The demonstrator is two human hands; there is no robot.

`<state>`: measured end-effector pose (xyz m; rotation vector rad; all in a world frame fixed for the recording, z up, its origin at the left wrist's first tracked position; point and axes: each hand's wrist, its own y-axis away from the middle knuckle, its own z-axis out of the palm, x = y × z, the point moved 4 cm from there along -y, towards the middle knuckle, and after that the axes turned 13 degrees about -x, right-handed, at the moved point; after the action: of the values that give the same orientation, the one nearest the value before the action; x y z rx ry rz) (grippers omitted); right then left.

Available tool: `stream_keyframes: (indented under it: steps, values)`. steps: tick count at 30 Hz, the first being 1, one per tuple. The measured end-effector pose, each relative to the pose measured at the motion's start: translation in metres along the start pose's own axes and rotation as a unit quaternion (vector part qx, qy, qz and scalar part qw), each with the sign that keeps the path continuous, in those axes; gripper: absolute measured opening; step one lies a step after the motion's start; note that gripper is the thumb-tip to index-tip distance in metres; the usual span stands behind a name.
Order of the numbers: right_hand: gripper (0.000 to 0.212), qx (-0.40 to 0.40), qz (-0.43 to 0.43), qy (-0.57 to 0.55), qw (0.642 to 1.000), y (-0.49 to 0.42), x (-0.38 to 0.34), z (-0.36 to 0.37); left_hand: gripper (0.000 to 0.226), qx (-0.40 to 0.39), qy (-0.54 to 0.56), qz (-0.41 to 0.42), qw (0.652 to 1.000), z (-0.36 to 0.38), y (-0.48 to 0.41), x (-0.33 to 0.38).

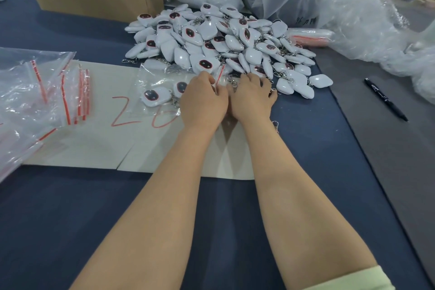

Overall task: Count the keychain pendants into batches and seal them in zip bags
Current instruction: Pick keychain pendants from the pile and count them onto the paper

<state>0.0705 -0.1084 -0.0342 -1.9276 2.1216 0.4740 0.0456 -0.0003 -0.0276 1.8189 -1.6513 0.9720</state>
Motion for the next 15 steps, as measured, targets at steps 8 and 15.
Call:
stream_keyframes:
  steps: [8, 15]
  values:
    - [0.032, 0.126, -0.109, -0.258, 0.952, 0.015, -0.008, -0.028, 0.021, 0.003, -0.002, -0.003, 1.0, -0.001, -0.001, 0.001]
    - [0.027, 0.081, 0.012, -0.197, 0.977, 0.022, 0.009, -0.03, 0.021, 0.0, -0.007, 0.004, 1.0, -0.001, -0.001, 0.001]
